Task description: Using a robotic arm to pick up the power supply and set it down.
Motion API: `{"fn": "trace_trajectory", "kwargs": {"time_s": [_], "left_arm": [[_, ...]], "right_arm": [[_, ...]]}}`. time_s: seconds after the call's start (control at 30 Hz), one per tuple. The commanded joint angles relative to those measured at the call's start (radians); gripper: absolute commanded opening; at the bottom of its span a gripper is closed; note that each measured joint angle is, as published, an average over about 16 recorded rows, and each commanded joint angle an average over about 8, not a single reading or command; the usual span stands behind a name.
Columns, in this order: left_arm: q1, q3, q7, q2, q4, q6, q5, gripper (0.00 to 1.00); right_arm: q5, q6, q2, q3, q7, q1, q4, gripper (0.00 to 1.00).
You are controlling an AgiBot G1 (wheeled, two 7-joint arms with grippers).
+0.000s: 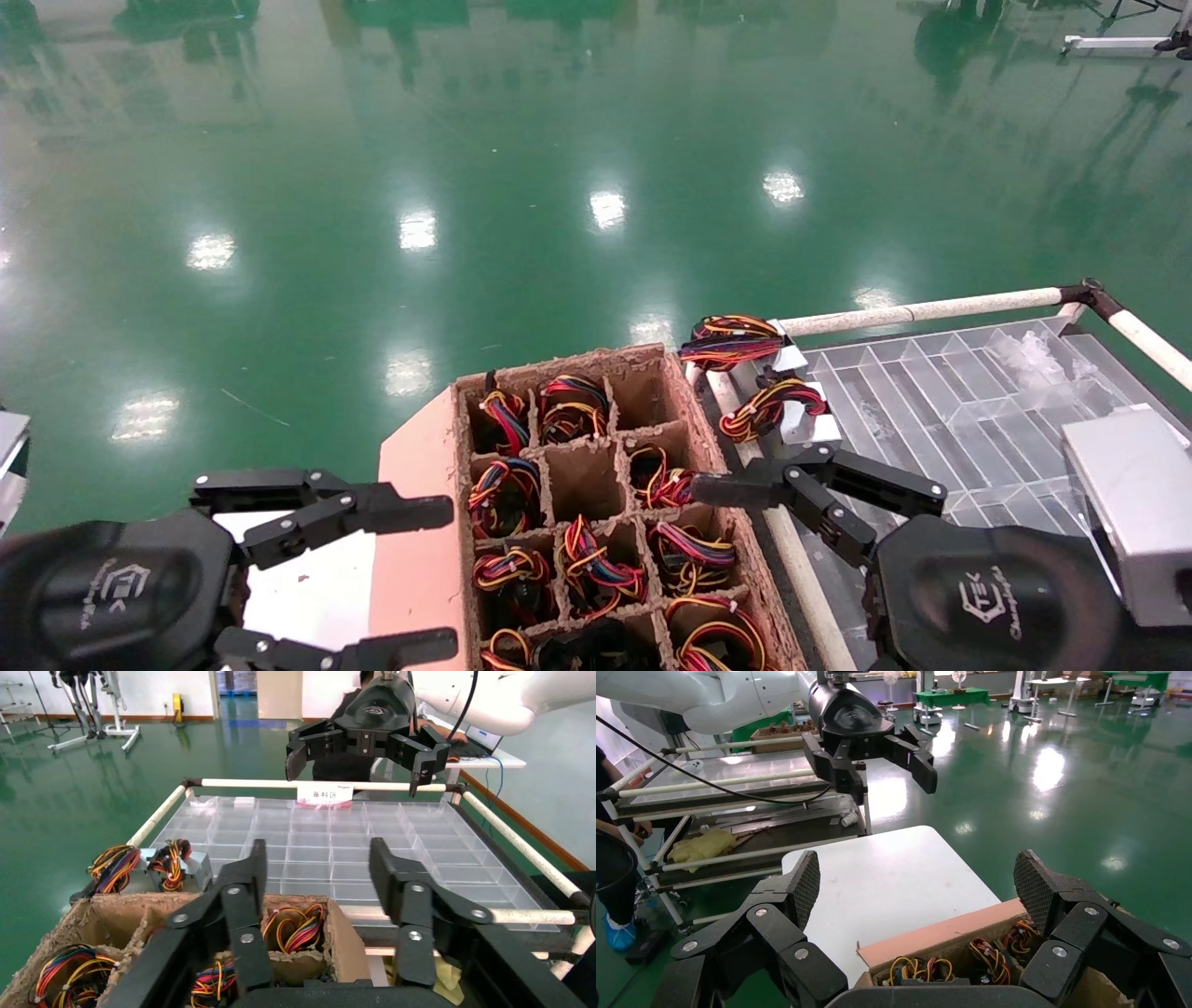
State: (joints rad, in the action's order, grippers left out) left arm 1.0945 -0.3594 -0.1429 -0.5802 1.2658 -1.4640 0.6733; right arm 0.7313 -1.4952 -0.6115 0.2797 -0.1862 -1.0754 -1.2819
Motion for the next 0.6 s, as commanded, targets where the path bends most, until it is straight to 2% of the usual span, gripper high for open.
{"fn": "trace_trajectory", "kwargs": {"time_s": [0.03,0.37,0.6], "left_arm": [[0.000,0.000,0.000,0.000,0.000,0.000,0.000,0.00],[0.000,0.000,0.000,0.000,0.000,0.000,0.000,0.00],[0.000,0.000,0.000,0.000,0.000,0.000,0.000,0.00]], "right_arm": [[0.000,0.000,0.000,0.000,0.000,0.000,0.000,1.00],[0.019,0.006,0.006,0.005,0.000,-0.001,0.002,1.00],[0.169,0.056,0.006,0.056,-0.011,-0.031,0.008,1.00]]}}
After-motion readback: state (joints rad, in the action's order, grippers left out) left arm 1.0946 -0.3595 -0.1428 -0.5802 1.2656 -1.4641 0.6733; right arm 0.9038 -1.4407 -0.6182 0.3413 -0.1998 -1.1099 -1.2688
